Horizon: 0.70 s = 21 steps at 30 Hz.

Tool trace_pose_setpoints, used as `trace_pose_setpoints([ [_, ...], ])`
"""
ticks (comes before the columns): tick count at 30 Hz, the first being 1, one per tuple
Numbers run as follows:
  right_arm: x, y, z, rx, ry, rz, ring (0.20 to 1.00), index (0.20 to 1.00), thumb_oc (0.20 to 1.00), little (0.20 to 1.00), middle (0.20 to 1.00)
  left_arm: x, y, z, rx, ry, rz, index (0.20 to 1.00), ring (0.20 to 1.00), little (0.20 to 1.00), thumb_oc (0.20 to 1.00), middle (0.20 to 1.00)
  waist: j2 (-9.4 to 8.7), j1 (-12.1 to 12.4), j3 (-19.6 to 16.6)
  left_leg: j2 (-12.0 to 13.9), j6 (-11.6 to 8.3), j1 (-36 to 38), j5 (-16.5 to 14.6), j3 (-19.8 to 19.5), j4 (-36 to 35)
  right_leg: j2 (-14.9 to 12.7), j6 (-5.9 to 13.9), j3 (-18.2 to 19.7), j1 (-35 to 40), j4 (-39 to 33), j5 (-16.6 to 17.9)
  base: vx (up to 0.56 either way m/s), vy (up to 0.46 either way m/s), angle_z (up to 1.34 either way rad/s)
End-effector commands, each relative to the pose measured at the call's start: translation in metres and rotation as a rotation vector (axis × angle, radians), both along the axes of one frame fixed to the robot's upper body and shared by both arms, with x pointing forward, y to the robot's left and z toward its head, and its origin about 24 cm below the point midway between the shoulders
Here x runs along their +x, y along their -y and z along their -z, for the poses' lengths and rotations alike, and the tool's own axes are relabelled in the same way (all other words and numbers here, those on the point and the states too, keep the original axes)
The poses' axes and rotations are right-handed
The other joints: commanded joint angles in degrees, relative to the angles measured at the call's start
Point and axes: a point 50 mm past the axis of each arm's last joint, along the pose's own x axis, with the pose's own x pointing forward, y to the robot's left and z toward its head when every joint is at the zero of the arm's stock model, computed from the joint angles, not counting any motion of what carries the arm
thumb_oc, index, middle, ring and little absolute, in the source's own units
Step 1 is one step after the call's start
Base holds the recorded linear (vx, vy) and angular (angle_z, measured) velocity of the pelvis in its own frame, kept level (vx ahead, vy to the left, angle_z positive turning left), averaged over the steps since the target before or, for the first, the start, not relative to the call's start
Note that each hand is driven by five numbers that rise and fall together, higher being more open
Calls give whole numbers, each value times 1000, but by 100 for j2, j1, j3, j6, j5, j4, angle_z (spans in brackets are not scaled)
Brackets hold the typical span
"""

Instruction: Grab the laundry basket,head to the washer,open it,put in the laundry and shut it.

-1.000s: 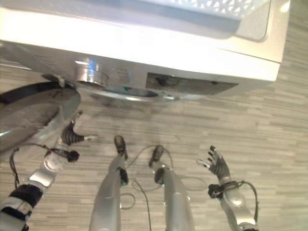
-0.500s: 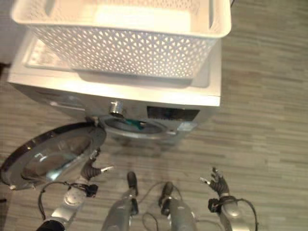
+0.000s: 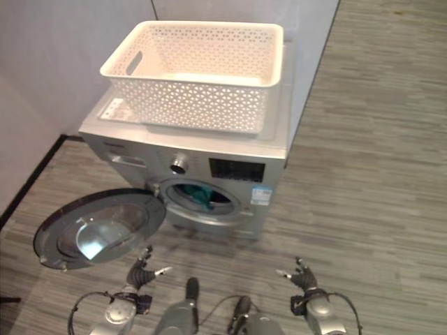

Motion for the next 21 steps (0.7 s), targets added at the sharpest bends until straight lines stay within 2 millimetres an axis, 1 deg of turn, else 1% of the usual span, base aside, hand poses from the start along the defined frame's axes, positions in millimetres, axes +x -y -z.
trace_pose_setpoints([
  [1, -7, 13, 1, -54, -14, 9, 1000, 1000, 1000, 1000, 1000, 13, -4, -24, 50, 149, -39, 1000, 1000, 1000, 1000, 1000, 129, -101, -255, 167, 251, 390, 339, -20, -213, -255, 836, 354, 787, -385, -406, 100, 130, 6],
  [2, -12, 13, 3, -58, -32, 8, 1000, 1000, 1000, 1000, 1000, 13, -9, -28, 84, 165, -47, 1000, 1000, 1000, 1000, 1000, 201, -128, -351, 230, 192, 631, 431, 18, -417, -245, 902, 344, 817, -446, -361, 75, 160, -11],
  [3, -21, 15, 8, -55, -68, 22, 1000, 1000, 1000, 1000, 1000, 15, -18, -37, 123, 197, -83, 1000, 1000, 1000, 1000, 1000, 378, -178, -488, 266, 82, 726, 789, 33, -763, -184, 916, 327, 792, -476, -250, 70, 142, -10],
  [4, -25, 17, 10, -54, -84, 30, 1000, 1000, 1000, 1000, 1000, 15, -23, -40, 140, 206, -98, 1000, 1000, 1000, 1000, 1000, 429, -193, -532, 231, 28, 759, 883, 27, -909, -161, 920, 333, 828, -474, -250, 34, 104, 3],
  [5, -25, 17, 10, -54, -84, 30, 1000, 1000, 1000, 1000, 1000, 15, -23, -40, 140, 206, -99, 1000, 1000, 1000, 1000, 1000, 429, -195, -530, 230, 28, 769, 889, 29, -920, -161, 920, 333, 833, -476, -250, 77, 81, 27],
  [6, -29, 18, 11, -61, -99, 26, 1000, 1000, 1000, 1000, 1000, 17, -33, -44, 195, 207, -137, 1000, 1000, 1000, 1000, 1000, 519, -250, -568, 201, -65, 842, 973, 181, -1110, -155, 909, 295, 929, -487, -267, 68, 90, 33],
  [8, -34, 20, 11, -70, -106, 18, 1000, 1000, 1000, 1000, 1000, 21, -45, -47, 253, 203, -194, 1000, 1000, 1000, 1000, 1000, 559, -311, -576, 180, -103, 843, 1101, 284, -1160, -147, 882, 322, 1022, -540, -286, 98, 90, 21],
  [11, -38, 21, 10, -73, -115, -1, 1000, 1000, 1000, 1000, 1000, 30, -66, -58, 308, 215, -255, 1000, 1000, 1000, 1000, 1000, 566, -383, -618, 141, -86, 885, 1026, 355, -1183, -136, 895, 342, 1145, -569, -280, 97, 37, -2],
  [12, -38, 21, 10, -73, -115, -1, 1000, 1000, 1000, 1000, 1000, 30, -66, -58, 308, 215, -255, 1000, 1000, 1000, 1000, 1000, 565, -383, -615, 140, -85, 888, 1026, 355, -1183, -137, 895, 342, 1149, -570, -280, 59, 30, 4],
  [13, -39, 21, 10, -71, -116, -18, 1000, 1000, 1000, 1000, 1000, 35, -72, -62, 336, 221, -267, 1000, 1000, 1000, 1000, 1000, 570, -410, -617, 120, -74, 906, 964, 406, -1193, -151, 905, 346, 1187, -572, -276, 92, 66, -17],
  [14, -37, 20, 7, -75, -103, -56, 1000, 1000, 1000, 1000, 1000, 40, -86, -69, 405, 216, -285, 1000, 1000, 1000, 1000, 1000, 580, -463, -632, 79, -47, 957, 804, 461, -1229, -167, 934, 382, 1221, -577, -274, 92, 66, -11],
  [15, -37, 20, 7, -75, -103, -56, 1000, 1000, 1000, 1000, 1000, 40, -86, -69, 405, 216, -285, 1000, 1000, 1000, 1000, 1000, 578, -460, -630, 78, -47, 960, 803, 463, -1229, -168, 935, 384, 1223, -577, -274, 88, 78, -2],
  [19, -40, 20, 3, -71, -90, -91, 1000, 1000, 1000, 1000, 1000, 54, -110, -93, 550, 241, -299, 1000, 1000, 1000, 1000, 1000, 575, -549, -632, -7, 5, 997, 424, 586, -1251, -263, 1023, 380, 1223, -602, -210, 71, 85, -12],
  [20, -42, 22, 3, -74, -90, -94, 1000, 1000, 1000, 1000, 1000, 63, -119, -105, 609, 250, -316, 1000, 1000, 1000, 1000, 1000, 545, -609, -615, -57, -30, 1034, 185, 593, -1251, -324, 1088, 444, 1231, -608, -264, 105, 117, -1],
  [21, -42, 24, 2, -77, -86, -95, 1000, 1000, 1000, 1000, 1000, 66, -124, -112, 636, 257, -323, 1000, 1000, 1000, 1000, 1000, 537, -624, -599, -74, -7, 1035, 97, 613, -1251, -347, 1109, 444, 1214, -613, -248, 86, 124, -1],
])
